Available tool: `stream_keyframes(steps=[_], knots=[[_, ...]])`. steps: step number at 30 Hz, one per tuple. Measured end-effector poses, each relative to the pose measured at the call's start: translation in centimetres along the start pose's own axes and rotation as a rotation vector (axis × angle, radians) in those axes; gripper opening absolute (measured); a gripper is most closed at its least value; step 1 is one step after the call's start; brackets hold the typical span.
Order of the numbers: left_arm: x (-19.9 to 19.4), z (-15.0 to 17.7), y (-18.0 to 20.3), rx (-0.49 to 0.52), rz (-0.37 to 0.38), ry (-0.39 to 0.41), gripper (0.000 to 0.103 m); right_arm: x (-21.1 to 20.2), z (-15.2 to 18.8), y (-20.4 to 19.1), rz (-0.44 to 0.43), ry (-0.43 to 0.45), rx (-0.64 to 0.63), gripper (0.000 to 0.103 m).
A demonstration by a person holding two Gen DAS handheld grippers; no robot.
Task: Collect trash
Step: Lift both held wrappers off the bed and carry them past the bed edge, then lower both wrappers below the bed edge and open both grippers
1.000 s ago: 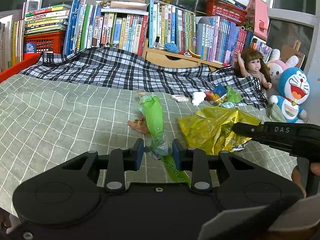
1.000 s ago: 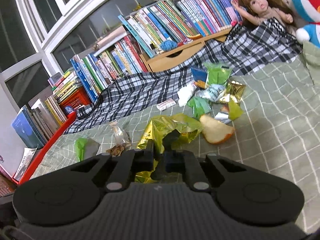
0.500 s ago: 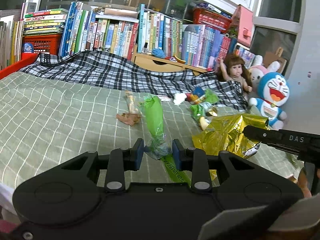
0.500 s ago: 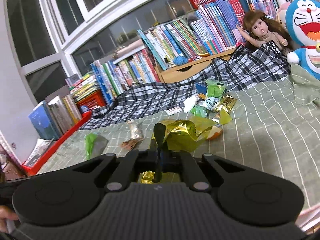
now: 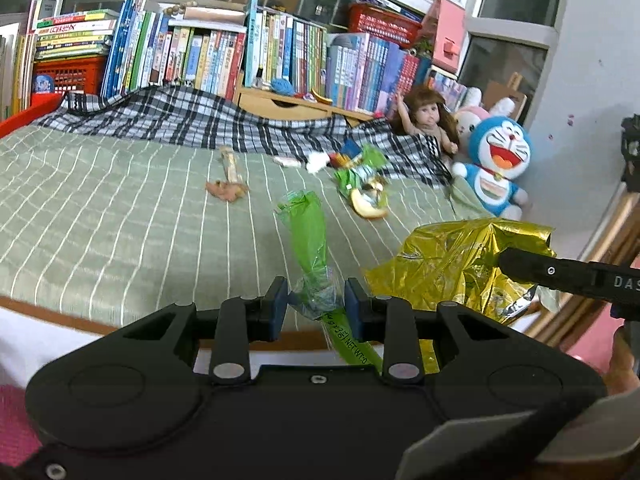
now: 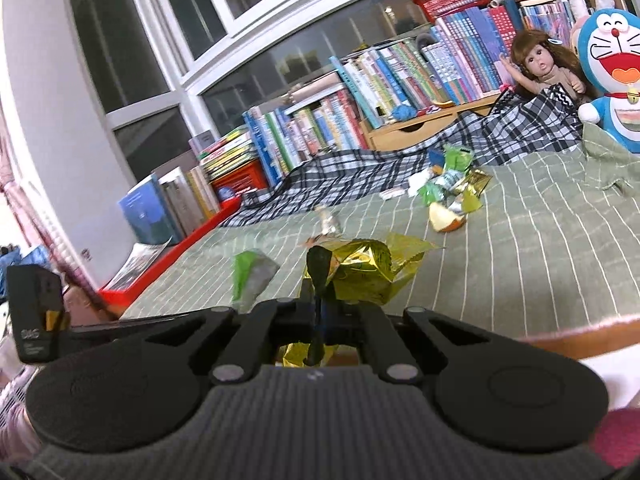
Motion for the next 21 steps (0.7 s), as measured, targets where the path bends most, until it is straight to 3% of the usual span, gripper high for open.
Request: stream_keyframes(steps=[9,21], knots=[[-2.6,5.0,1.0,0.020,0.018,-0.119,0.029,-1.6,3.7,-0.9,-0.031,-0.097,0.001,0.005],[-0.4,11.9,-0.4,0.038,-0.056,-0.289,0.029,0.4,10.1,0.9,0.014,-0.275,0.011,0.005]])
Point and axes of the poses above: each gripper's, at about its wrist camera, not at the fingertips, and x roughly the way its jaws point, y to its right, z to its underside, the point moved 9 cm from there along x, roughly the way its jaws point, and after that the axes turned 14 degrees about y, right-handed, at the moved point
